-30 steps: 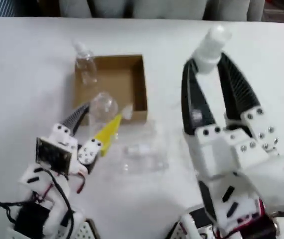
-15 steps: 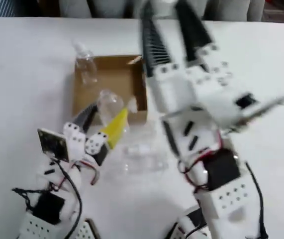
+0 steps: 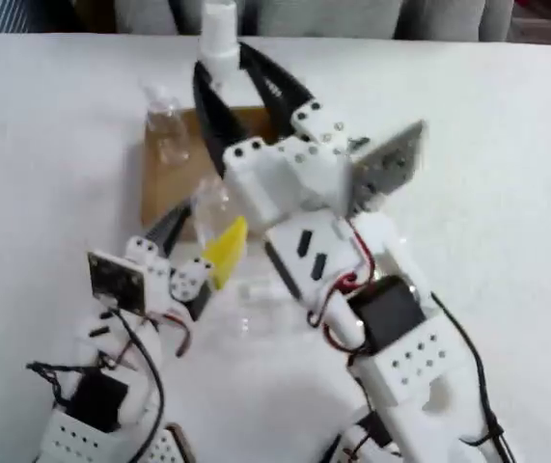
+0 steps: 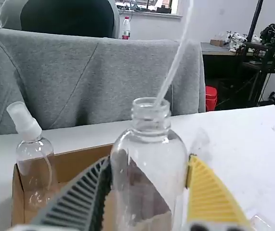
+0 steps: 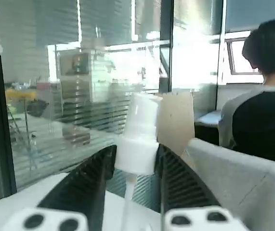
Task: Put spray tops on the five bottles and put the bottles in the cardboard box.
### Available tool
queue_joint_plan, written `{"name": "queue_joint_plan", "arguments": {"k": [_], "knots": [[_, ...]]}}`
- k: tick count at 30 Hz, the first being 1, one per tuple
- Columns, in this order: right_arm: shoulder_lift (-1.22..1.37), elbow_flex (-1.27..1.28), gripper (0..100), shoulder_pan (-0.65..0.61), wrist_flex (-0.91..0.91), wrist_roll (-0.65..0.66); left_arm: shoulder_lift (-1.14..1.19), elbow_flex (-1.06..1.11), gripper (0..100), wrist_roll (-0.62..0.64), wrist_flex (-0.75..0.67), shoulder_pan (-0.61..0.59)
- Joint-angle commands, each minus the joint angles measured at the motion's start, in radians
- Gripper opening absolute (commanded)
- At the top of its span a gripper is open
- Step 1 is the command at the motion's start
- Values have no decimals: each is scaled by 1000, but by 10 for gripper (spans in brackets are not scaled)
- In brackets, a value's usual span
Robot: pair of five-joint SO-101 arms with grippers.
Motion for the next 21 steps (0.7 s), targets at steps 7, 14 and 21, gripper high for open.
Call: {"name": "queue_joint_plan", "arguments": {"k": [7,14,21], "knots": [[-1,0,16,-5,-1,0,-16,-9,22,-14,-34,13],[1,2,16,-10,-1,0,-16,-9,22,-14,-34,13],[1,106,17,-12,-120,0,-16,-9,22,-14,-34,13]]}}
